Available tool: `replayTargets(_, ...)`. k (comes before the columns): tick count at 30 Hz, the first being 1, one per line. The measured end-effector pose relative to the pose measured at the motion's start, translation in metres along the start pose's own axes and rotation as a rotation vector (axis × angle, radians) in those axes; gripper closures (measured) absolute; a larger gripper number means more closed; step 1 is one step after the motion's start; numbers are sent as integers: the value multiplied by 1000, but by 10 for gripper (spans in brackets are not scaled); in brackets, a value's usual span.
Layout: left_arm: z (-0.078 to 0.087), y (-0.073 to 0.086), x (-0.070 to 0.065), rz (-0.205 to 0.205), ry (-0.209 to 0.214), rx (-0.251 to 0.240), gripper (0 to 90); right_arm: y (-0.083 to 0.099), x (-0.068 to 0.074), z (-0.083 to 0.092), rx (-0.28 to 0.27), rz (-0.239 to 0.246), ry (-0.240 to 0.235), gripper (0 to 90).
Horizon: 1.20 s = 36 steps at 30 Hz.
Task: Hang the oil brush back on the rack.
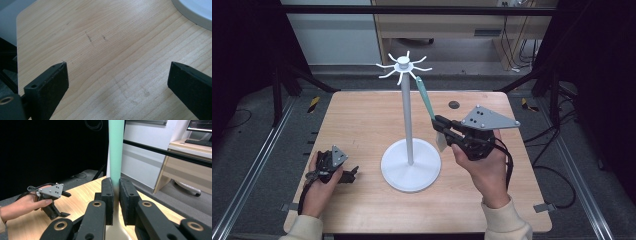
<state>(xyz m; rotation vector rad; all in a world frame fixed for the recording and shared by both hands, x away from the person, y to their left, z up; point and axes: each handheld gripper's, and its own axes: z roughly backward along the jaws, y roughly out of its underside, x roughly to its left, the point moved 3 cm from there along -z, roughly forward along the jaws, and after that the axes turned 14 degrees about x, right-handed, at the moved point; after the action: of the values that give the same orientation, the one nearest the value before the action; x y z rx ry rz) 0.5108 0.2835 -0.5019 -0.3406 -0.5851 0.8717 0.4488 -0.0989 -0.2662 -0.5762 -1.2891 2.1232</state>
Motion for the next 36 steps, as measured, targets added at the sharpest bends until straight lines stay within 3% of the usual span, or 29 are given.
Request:
replayTargets(24, 0, 0, 0, -1, 3, 1, 29, -6, -3, -19, 13, -11, 1, 823)
replayTargets(36, 0, 1, 1, -1, 2, 3, 29, -6, -4, -20, 13, -10, 0, 821)
